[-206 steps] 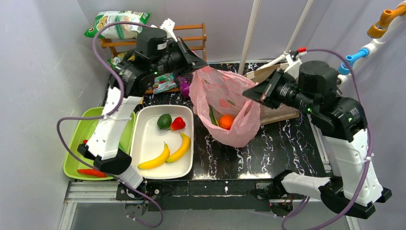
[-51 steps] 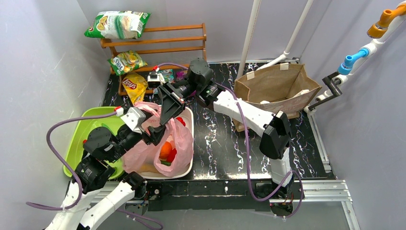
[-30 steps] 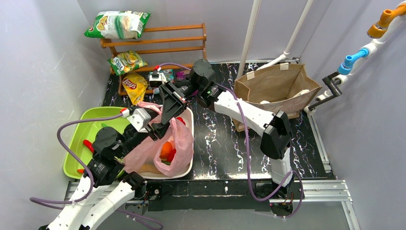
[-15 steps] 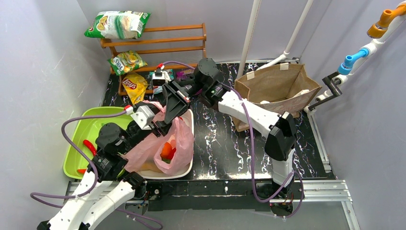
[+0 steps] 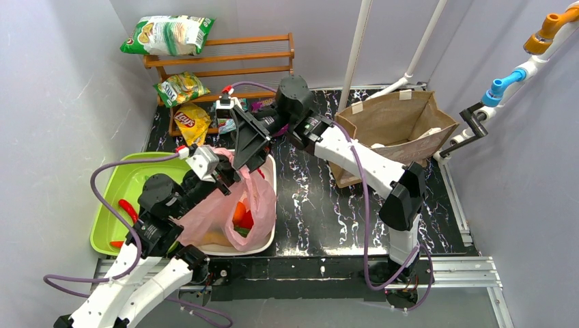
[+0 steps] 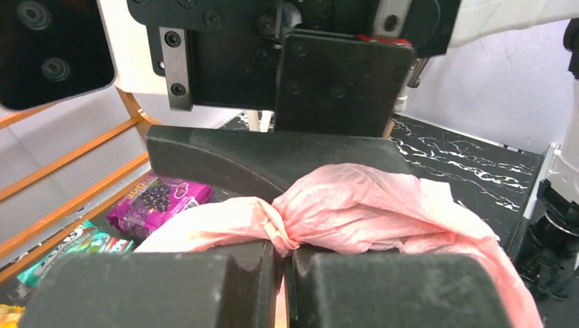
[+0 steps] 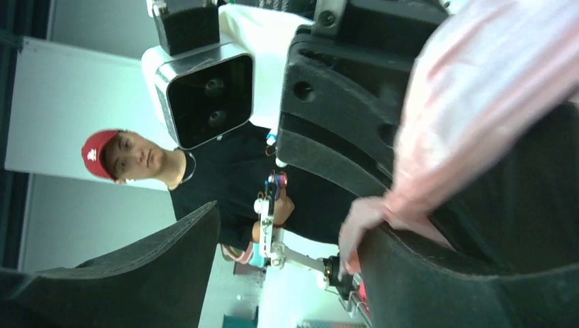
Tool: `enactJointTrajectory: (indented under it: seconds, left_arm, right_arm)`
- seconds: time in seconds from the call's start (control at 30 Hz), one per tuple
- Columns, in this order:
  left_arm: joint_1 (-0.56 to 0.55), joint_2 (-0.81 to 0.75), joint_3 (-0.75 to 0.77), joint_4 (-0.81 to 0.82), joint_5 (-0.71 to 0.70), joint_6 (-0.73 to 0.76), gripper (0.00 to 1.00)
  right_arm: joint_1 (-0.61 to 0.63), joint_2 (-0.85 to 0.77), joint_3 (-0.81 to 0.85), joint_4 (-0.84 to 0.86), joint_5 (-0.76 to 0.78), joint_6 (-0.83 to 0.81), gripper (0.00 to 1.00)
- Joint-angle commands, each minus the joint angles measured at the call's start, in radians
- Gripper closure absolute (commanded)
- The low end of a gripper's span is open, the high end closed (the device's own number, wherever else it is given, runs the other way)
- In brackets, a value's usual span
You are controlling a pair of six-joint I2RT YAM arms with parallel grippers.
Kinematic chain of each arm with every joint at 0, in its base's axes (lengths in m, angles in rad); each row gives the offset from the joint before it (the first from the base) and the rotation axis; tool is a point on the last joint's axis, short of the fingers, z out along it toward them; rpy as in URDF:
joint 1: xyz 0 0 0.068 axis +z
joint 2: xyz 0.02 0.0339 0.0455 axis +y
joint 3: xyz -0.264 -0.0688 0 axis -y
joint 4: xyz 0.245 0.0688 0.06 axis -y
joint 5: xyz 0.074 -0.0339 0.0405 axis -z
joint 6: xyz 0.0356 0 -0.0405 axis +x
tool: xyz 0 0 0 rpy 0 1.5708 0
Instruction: Place the food into the grocery bag and tie it
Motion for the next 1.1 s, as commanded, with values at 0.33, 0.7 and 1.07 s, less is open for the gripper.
enactJointTrajectory:
  seconds: [0.33,0.7,1.07]
  left_arm:
    - [-0.006,-0.021,0.085,-0.047,0.022,-0.029,1.0]
    - [-0.005,0.042,0.141,-0.073,0.001,-0.121,1.0]
    - [-0.005,0.012,0.104,-0.088,-0.104,-0.216,1.0]
  right_arm:
    - [-0.163,-0.075,0.076,-0.737,0.127,-0.528,0.17]
    - [-0.188,-0.152,0.026,-0.918,0.239,-0.758,0.27]
    - [-0.186,-0.253,-0.105,-0.817,0.303,-0.816,0.43]
